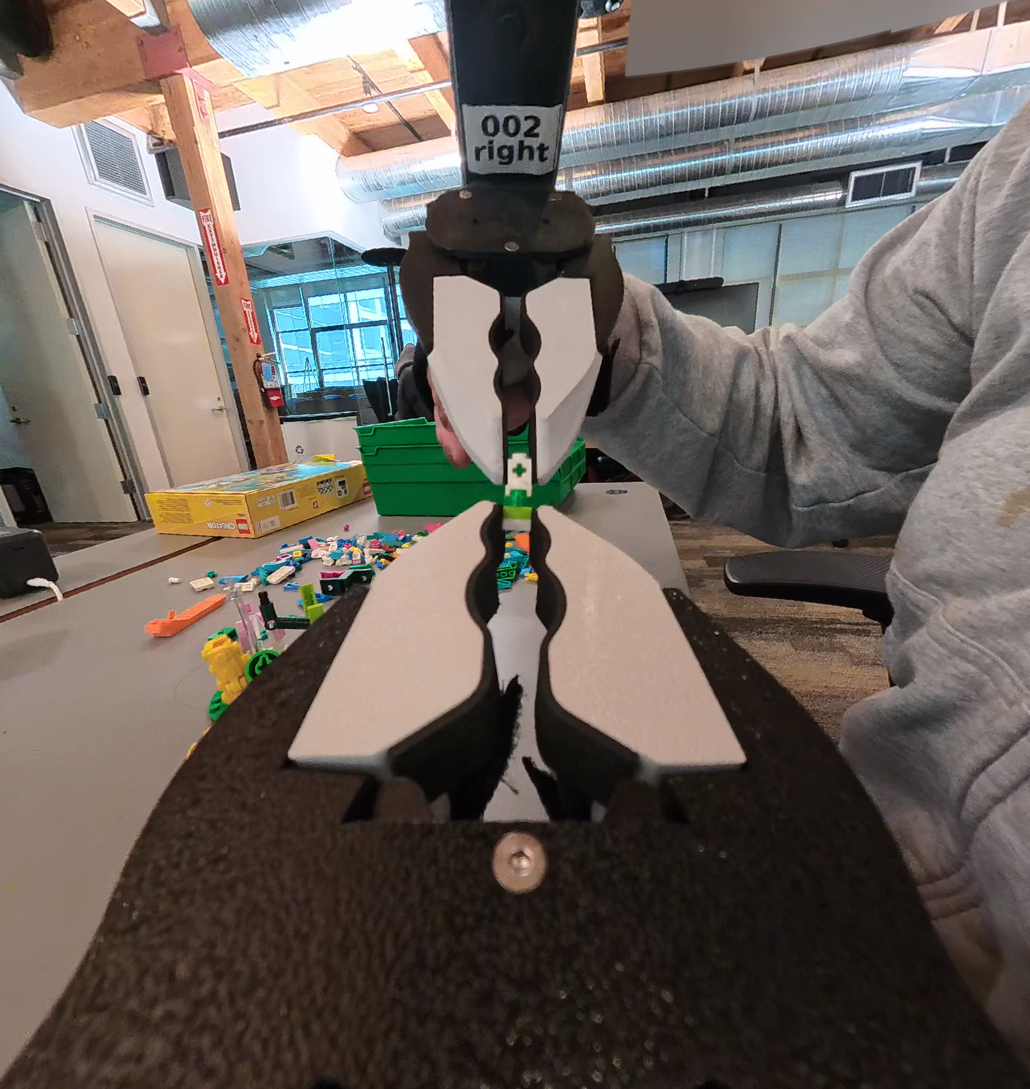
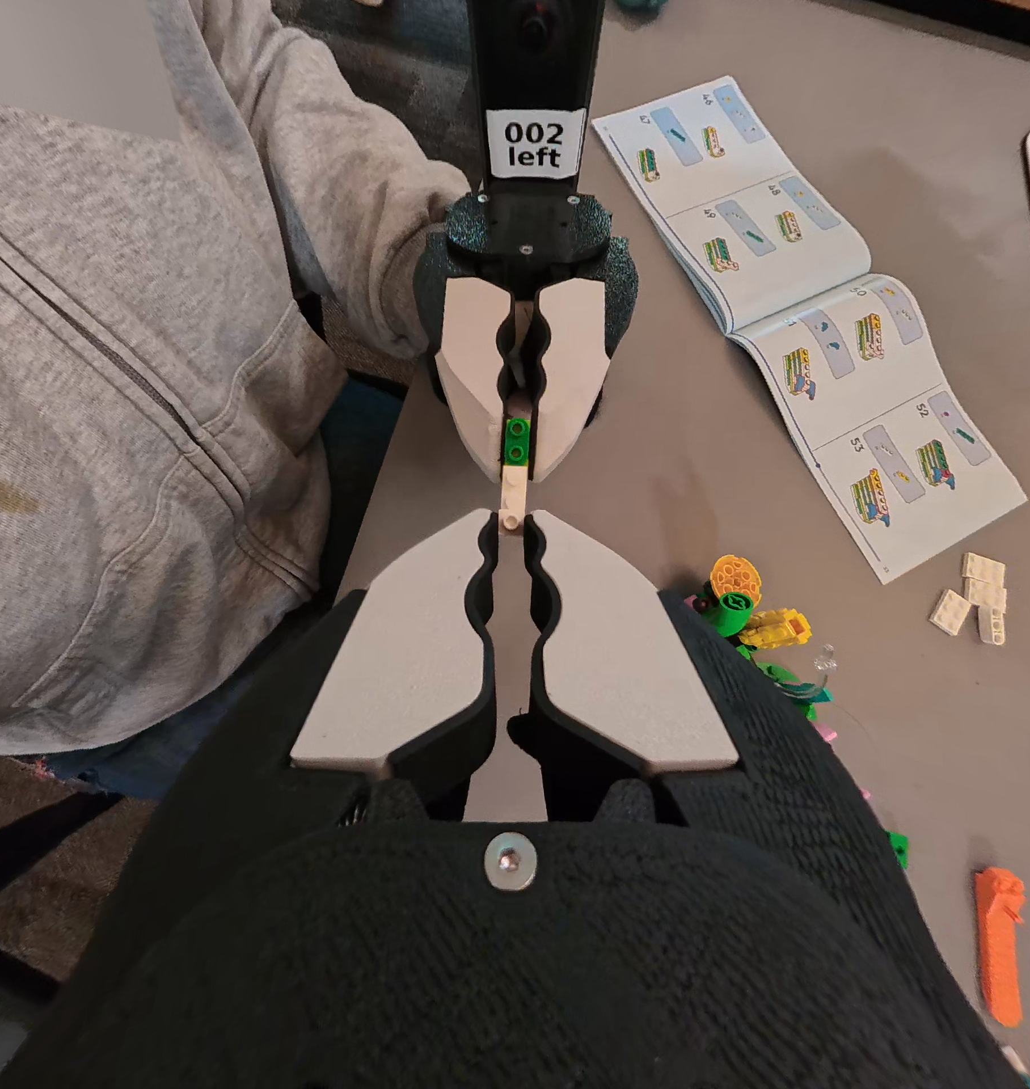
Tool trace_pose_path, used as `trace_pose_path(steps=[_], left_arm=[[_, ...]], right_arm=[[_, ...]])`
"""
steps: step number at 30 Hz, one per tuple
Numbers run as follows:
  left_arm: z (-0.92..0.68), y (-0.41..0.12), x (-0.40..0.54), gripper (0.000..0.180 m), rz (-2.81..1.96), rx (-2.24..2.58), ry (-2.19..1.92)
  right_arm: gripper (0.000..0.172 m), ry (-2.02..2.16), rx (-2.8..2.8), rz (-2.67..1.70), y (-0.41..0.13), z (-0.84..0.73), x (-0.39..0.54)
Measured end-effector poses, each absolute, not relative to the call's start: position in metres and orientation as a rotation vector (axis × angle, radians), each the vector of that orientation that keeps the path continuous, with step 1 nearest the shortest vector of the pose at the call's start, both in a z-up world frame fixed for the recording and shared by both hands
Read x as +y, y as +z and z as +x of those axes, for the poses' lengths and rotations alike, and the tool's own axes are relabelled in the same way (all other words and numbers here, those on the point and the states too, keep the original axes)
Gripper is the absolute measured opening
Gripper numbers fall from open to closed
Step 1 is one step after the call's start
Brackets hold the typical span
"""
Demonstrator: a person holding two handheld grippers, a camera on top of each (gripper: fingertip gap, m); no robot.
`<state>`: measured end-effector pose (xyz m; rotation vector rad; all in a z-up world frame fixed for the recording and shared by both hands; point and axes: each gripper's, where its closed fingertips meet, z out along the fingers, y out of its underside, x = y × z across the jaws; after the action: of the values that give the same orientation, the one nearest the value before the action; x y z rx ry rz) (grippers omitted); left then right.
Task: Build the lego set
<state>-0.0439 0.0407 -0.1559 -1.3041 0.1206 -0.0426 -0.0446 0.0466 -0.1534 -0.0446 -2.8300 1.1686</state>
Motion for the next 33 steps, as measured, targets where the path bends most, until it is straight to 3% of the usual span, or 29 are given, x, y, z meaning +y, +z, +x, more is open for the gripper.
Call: trace_pose_path(steps=[24, 27, 31, 33], left_arm=[[-0.055, -0.138, 0.025, 0.008, -1.156, 0.038, -0.116], [-0.060, -0.137, 0.023, 0.008, -1.141, 0.005, -0.123], [-0.071, -0.131, 0.015, 0.008, -1.060, -0.083, -0.213], [-0.075, -0.129, 0.012, 0.008, -1.027, -0.110, -0.255]], right_arm=[[0.010, 1.290, -2.713, -0.109, -0.144, -0.055, 0.035], [0.022, 1.313, -2.672, -0.118, -0.140, -0.056, 0.035], [0.058, 1.260, -2.281, -0.006, -0.120, -0.078, 0.032], [0.060, 1.096, -2.072, 0.144, -0.116, -0.082, 0.029]])
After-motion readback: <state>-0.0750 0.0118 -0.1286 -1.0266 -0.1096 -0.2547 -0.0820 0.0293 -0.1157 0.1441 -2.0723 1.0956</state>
